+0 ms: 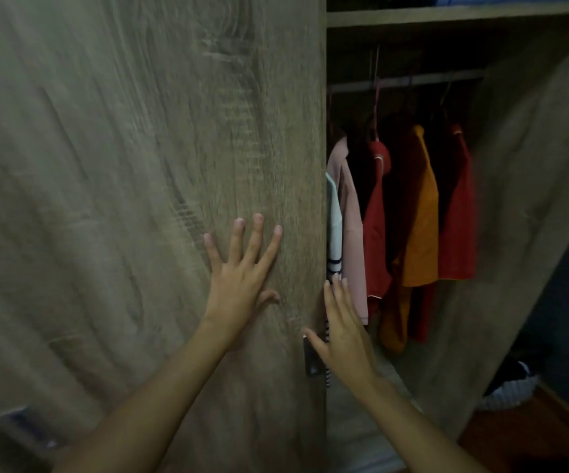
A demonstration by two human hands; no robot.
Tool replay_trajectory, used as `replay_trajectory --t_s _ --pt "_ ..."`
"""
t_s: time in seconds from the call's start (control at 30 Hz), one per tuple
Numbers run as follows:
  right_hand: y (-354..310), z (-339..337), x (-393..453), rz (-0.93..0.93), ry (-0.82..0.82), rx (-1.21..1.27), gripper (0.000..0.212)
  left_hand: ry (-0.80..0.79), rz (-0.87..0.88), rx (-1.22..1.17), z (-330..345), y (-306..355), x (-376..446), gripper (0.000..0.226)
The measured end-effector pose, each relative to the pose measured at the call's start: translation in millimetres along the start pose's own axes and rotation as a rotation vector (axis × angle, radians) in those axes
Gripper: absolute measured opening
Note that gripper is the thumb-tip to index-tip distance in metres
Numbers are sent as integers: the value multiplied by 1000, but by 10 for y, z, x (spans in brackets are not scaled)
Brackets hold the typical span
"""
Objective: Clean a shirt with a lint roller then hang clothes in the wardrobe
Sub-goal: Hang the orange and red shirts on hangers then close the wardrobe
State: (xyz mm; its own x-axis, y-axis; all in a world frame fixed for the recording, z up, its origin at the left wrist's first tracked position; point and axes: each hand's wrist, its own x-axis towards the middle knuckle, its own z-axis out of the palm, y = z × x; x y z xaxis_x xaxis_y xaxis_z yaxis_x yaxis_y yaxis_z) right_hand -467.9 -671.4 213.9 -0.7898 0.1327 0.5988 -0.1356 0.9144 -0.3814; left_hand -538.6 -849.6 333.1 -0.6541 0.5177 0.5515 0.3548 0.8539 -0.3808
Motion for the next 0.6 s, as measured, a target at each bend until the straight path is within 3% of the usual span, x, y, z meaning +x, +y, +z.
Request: replay_trajectory --t_s 0.23,0.37,0.47,0.6 --pt "28 -60 63 89 -71 -68 110 85 90 -11 -164 387 189 123" --pt "-31 -104 243 84 -22 -133 95 267 -13 -43 -333 173 326 102" --pt "62 -86 326 147 -35 -131 86 297 -117 -70 -357 -31 518 103" --pt "340 -164 351 160 -87 -126 88 355 -89 -9 -269 102 685 105"
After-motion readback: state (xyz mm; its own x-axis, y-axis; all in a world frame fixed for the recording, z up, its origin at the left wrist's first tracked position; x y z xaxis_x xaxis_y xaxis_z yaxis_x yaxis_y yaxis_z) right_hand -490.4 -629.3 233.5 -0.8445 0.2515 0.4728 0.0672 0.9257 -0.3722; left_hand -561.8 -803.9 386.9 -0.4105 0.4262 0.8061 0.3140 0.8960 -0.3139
